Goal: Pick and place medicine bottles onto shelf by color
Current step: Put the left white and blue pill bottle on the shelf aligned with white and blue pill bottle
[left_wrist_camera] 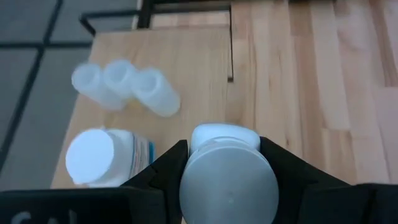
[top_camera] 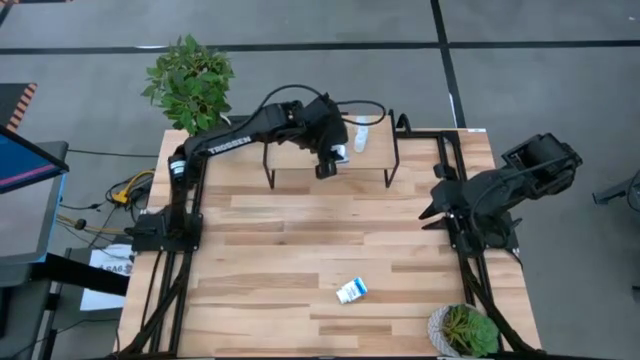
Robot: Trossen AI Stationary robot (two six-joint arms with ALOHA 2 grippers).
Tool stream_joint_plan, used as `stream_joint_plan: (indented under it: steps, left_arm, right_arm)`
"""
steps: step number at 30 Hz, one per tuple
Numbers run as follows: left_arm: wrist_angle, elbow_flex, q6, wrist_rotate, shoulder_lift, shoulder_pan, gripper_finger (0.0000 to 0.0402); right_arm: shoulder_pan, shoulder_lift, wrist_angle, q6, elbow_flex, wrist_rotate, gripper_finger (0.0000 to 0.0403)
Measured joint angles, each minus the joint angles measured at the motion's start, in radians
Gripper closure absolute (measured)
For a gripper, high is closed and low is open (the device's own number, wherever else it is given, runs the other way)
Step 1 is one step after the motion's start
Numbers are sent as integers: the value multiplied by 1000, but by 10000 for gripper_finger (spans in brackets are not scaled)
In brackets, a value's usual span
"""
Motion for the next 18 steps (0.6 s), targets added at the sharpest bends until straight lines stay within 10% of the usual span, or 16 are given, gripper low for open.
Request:
stream_joint_plan:
  steps: [18]
  left_arm:
    - [-251,254,-3,-34,186,37,264]
  right_arm:
    - [37,-5,1,-18,0,-1,283]
